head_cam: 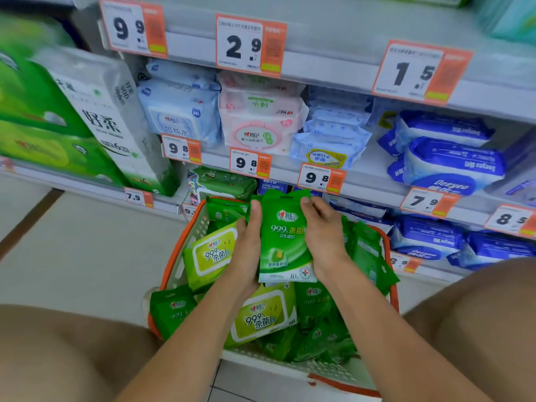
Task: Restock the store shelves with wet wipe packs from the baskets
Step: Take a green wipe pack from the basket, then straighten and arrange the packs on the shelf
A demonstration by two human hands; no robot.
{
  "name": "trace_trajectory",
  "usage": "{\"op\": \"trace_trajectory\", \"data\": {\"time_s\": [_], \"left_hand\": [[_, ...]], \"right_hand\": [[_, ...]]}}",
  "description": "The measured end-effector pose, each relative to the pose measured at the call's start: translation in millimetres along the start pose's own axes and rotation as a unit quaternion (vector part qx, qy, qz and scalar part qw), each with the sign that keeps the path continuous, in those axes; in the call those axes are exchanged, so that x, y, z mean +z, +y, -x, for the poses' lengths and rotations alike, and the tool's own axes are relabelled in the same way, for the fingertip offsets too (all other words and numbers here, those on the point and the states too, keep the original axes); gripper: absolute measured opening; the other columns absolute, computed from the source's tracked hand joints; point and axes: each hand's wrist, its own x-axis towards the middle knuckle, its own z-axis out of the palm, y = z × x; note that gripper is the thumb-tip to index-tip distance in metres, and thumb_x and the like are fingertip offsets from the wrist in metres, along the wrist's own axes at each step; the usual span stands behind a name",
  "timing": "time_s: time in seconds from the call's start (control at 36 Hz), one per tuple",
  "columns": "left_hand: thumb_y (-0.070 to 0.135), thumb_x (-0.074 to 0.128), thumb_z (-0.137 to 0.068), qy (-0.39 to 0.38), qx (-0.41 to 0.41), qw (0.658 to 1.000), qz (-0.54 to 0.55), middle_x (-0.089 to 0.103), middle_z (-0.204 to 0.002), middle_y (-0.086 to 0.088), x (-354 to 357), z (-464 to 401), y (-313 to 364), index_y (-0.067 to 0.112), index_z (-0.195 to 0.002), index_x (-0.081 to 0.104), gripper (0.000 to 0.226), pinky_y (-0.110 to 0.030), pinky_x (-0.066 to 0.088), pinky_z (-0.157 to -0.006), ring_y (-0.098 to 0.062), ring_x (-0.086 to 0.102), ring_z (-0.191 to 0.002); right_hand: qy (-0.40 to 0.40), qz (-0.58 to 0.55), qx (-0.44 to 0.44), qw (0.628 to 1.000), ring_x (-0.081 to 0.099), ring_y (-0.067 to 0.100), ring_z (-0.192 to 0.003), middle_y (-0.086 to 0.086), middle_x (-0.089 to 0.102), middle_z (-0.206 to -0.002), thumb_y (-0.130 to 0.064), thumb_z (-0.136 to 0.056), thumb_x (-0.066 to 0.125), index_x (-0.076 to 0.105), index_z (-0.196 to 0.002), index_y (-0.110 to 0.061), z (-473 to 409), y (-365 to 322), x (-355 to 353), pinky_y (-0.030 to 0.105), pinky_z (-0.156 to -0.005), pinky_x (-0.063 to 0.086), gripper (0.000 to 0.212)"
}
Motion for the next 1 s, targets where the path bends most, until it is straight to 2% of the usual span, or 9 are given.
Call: {"op": "trace_trajectory", "data": {"time_s": [0.14, 0.25, 0.33, 0.42, 0.47, 0.53, 0.64, 0.81, 1.0], "left_hand": [[0.006, 0.083, -0.057, -0.047, 0.034, 0.995, -0.078, 0.073, -0.106, -0.013, 1, 4, 15, 0.016, -0.128, 0.045, 0.082, -0.036, 0.058, -0.063, -0.028, 0.074, -0.087], [0.011, 0.076, -0.063, -0.026, 0.066, 0.995, -0.074, 0.071, -0.103, -0.016, 10, 8, 46, 0.015, -0.117, 0.049, 0.061, -0.033, 0.057, -0.066, -0.029, 0.072, -0.083], [0.014, 0.072, -0.080, 0.005, 0.146, 0.980, -0.134, 0.064, -0.095, -0.010, 26, 4, 89, 0.012, -0.103, 0.047, 0.034, -0.021, 0.055, -0.071, -0.017, 0.068, -0.079], [-0.008, 0.059, -0.091, 0.026, 0.237, 0.958, -0.159, 0.057, -0.088, -0.010, 49, 0, 156, 0.016, -0.084, 0.042, 0.030, -0.007, 0.043, -0.048, 0.006, 0.059, -0.047], [0.011, 0.055, -0.099, 0.024, 0.298, 0.944, -0.137, 0.059, -0.097, -0.010, 61, -4, 201, 0.013, -0.095, 0.050, 0.007, -0.011, 0.048, -0.060, 0.007, 0.064, -0.059], [0.051, 0.050, -0.096, 0.000, 0.352, 0.918, -0.183, 0.061, -0.107, -0.005, 61, 3, 241, 0.016, -0.123, 0.051, 0.044, -0.030, 0.050, -0.086, -0.008, 0.065, -0.092], [0.049, 0.043, -0.094, 0.111, 0.532, 0.718, -0.435, 0.064, -0.114, -0.005, 43, -13, 324, 0.015, -0.138, 0.051, 0.056, -0.034, 0.043, -0.093, -0.022, 0.059, -0.106], [0.032, 0.023, -0.107, 0.113, 0.267, 0.450, -0.845, 0.049, -0.148, -0.010, 30, -57, 360, 0.018, -0.140, 0.050, 0.045, -0.035, 0.036, -0.106, -0.033, 0.046, -0.133], [0.042, 0.028, -0.106, 0.068, 0.125, 0.451, -0.881, 0.012, -0.166, 0.000, 46, -86, 394, 0.035, -0.158, 0.014, 0.054, -0.032, 0.017, -0.118, -0.025, 0.017, -0.151]], "right_hand": [[-0.030, -0.020, 0.027, 0.999, 0.068, 0.007, -0.084, -0.006, 0.072, -0.091, -0.037, -0.103, 0.052, 0.067, -0.101, -0.020, 2, -21, -1, 0.027, -0.078, 0.056, 0.023], [-0.213, -0.023, 0.132, 0.968, 0.057, 0.022, -0.129, -0.003, 0.060, -0.139, -0.077, -0.074, 0.067, 0.051, -0.139, -0.039, 11, -49, -5, 0.050, -0.110, 0.043, 0.078], [-0.318, -0.082, 0.111, 0.938, 0.062, 0.029, -0.123, 0.009, 0.064, -0.134, -0.039, -0.077, 0.079, 0.051, -0.142, -0.021, 22, -87, 2, 0.051, -0.106, 0.047, 0.072], [-0.355, -0.127, 0.059, 0.924, 0.068, 0.034, -0.111, 0.014, 0.069, -0.124, -0.011, -0.073, 0.076, 0.053, -0.138, -0.015, 24, -135, 19, 0.049, -0.093, 0.056, 0.068], [-0.344, -0.153, 0.046, 0.925, 0.072, 0.034, -0.101, 0.018, 0.072, -0.117, -0.005, -0.071, 0.075, 0.058, -0.133, -0.010, 15, -171, 39, 0.046, -0.082, 0.061, 0.064], [-0.339, -0.188, 0.045, 0.921, 0.073, 0.031, -0.098, 0.018, 0.072, -0.115, -0.011, -0.075, 0.069, 0.063, -0.129, -0.006, -2, -206, 63, 0.043, -0.078, 0.062, 0.055], [-0.337, -0.190, 0.011, 0.922, 0.074, 0.029, -0.096, 0.016, 0.074, -0.109, -0.015, -0.090, 0.062, 0.068, -0.118, -0.004, -48, -277, 108, 0.041, -0.080, 0.062, 0.030], [-0.251, -0.047, -0.035, 0.966, 0.075, 0.030, -0.082, 0.018, 0.074, -0.101, -0.004, -0.087, 0.070, 0.065, -0.115, -0.003, -162, -332, 183, 0.045, -0.062, 0.062, 0.029], [-0.160, 0.007, -0.178, 0.971, 0.073, 0.029, -0.093, 0.008, 0.071, -0.105, 0.005, -0.063, 0.089, 0.054, -0.119, -0.011, -270, -316, 248, 0.049, -0.079, 0.061, 0.067]]}}
